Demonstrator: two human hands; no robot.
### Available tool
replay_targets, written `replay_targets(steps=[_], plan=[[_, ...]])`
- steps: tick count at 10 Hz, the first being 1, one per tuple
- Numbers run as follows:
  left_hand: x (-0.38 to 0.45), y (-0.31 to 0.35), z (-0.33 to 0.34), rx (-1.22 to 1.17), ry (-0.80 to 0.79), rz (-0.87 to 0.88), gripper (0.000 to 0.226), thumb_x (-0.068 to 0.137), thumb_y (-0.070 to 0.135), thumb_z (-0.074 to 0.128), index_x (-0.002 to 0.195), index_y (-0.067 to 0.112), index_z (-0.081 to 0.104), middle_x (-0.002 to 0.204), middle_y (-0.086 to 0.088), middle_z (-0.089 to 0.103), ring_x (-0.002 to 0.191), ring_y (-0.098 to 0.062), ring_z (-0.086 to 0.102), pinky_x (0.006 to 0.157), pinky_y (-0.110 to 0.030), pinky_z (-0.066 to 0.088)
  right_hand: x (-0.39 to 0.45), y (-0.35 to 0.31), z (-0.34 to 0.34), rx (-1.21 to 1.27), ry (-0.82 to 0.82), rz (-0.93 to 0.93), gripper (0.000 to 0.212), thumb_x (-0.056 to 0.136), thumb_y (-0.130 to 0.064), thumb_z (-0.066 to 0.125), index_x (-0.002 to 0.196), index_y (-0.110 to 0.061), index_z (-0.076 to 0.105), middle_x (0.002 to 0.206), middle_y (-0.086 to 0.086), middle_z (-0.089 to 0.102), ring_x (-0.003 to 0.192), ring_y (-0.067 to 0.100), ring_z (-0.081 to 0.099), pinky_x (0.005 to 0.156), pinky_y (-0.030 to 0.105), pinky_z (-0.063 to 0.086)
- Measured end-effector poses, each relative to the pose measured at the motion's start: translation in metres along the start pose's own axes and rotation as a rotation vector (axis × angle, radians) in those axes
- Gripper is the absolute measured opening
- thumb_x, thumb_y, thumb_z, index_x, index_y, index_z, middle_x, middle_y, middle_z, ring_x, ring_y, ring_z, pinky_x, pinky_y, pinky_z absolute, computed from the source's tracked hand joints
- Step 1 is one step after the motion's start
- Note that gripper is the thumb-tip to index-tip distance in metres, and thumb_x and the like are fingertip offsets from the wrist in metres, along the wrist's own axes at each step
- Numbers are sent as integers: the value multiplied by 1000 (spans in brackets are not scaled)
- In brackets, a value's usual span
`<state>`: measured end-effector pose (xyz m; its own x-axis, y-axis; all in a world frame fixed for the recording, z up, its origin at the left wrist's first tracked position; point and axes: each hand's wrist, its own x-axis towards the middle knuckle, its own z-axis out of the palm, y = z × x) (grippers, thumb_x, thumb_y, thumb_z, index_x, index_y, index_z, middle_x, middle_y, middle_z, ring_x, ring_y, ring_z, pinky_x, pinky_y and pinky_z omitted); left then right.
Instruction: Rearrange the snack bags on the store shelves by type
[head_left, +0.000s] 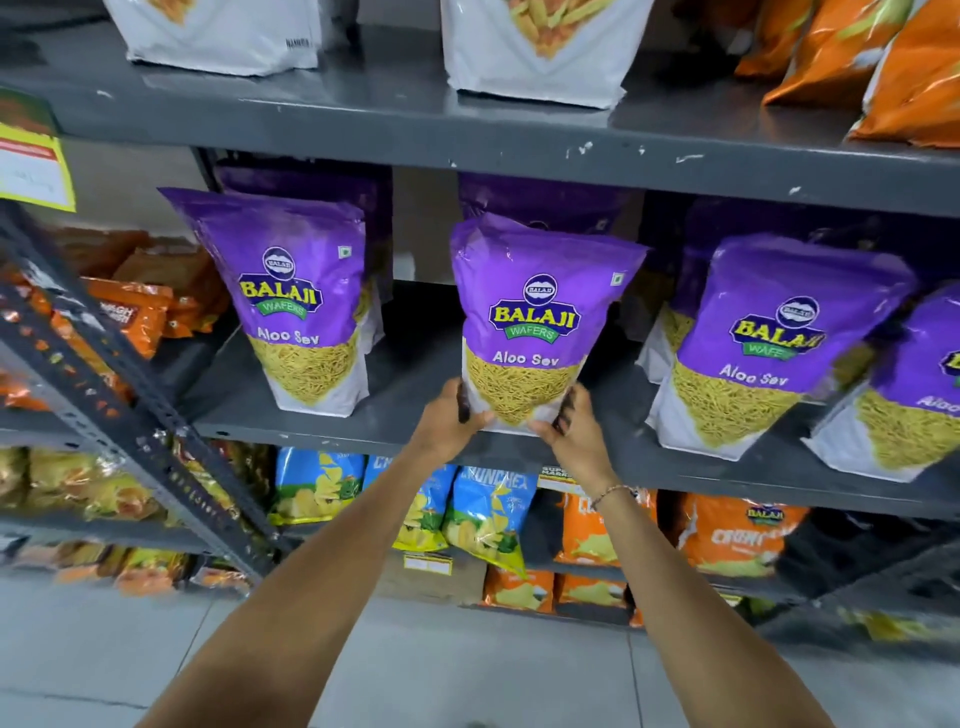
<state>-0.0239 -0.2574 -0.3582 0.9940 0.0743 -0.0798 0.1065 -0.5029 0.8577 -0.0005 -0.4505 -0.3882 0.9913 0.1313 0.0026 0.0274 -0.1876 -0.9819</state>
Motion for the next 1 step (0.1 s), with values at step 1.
replay_targets(steps=[1], plan=[[-23,1,-1,39,17,20,54,89,27,58,134,7,37,130,-9,58,117,-21,55,84,-18,36,-34,-1,13,-72,241,-70,65,83,-24,67,138,-13,34,137,7,49,123,15,50,100,31,45]])
